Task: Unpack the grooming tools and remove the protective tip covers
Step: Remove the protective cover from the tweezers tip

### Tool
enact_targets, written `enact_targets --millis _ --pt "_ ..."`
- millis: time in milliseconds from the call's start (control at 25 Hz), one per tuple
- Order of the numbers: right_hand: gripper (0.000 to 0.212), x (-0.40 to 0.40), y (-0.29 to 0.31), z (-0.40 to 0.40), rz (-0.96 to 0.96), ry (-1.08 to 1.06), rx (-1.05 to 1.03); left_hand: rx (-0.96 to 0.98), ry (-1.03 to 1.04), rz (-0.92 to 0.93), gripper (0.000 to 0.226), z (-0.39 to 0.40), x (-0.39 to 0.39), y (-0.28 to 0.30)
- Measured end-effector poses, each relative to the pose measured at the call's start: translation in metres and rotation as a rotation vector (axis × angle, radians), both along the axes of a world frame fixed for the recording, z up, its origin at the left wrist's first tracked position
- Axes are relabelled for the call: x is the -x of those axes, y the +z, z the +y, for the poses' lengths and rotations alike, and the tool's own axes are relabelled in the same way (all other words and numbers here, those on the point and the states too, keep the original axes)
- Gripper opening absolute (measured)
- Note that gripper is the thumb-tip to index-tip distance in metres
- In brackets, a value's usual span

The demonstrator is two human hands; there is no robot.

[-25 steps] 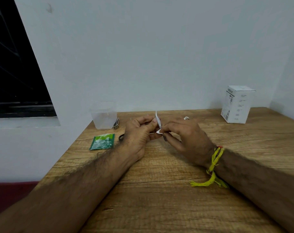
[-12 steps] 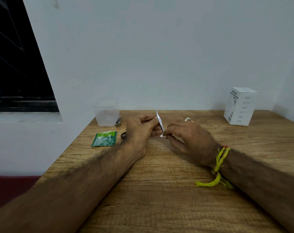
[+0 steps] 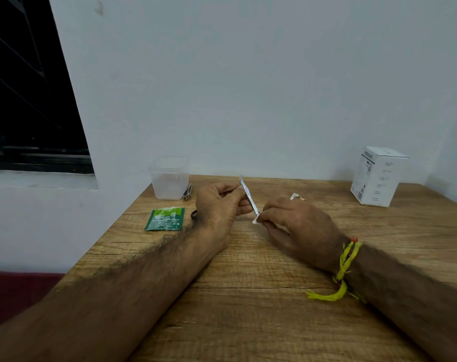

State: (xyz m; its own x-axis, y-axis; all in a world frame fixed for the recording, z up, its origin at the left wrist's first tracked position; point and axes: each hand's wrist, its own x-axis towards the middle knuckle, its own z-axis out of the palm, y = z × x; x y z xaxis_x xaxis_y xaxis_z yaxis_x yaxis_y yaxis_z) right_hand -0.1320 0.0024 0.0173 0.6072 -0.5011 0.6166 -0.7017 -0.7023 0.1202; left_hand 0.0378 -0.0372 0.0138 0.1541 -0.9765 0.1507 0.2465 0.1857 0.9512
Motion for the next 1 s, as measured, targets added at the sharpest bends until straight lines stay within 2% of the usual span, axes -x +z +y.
enact_targets --millis 200,280,360,440,640,760,880,1000 --pt "0.010 -0.002 0.001 -0.003 -0.067 -0.015 -0.020 -0.011 -0.017 0.026 0.016 -0.002 -0.002 0.000" --pt "0.009 0.000 0.001 -0.003 -0.355 -0.050 -0.130 -0.002 -0.043 0.057 0.016 0.000 -0.002 0.001" --pt "0.007 0.002 0.002 -0.003 -0.749 -0.093 -0.377 0.021 -0.072 0.074 0.012 0.001 -0.002 0.002" --pt "0.002 -0.003 0.002 -0.001 -0.944 -0.109 -0.627 0.042 -0.095 0.087 0.013 0.002 -0.001 0.003" --pt "0.009 -0.016 0.004 0.005 -1.121 -0.046 -0.898 0.044 -0.057 0.016 0.019 0.002 0.000 0.002" --pt "0.010 -0.023 0.002 0.008 -1.290 0.023 -0.985 0.070 -0.040 0.069 0.021 0.003 0.001 0.002" --pt "0.005 -0.025 0.000 0.008 -1.288 0.003 -0.893 0.070 -0.092 0.082 0.016 0.002 0.002 0.002" --pt "0.004 -0.019 0.002 0.008 -1.142 -0.032 -0.743 0.050 -0.143 0.086 0.009 0.003 0.003 0.001"
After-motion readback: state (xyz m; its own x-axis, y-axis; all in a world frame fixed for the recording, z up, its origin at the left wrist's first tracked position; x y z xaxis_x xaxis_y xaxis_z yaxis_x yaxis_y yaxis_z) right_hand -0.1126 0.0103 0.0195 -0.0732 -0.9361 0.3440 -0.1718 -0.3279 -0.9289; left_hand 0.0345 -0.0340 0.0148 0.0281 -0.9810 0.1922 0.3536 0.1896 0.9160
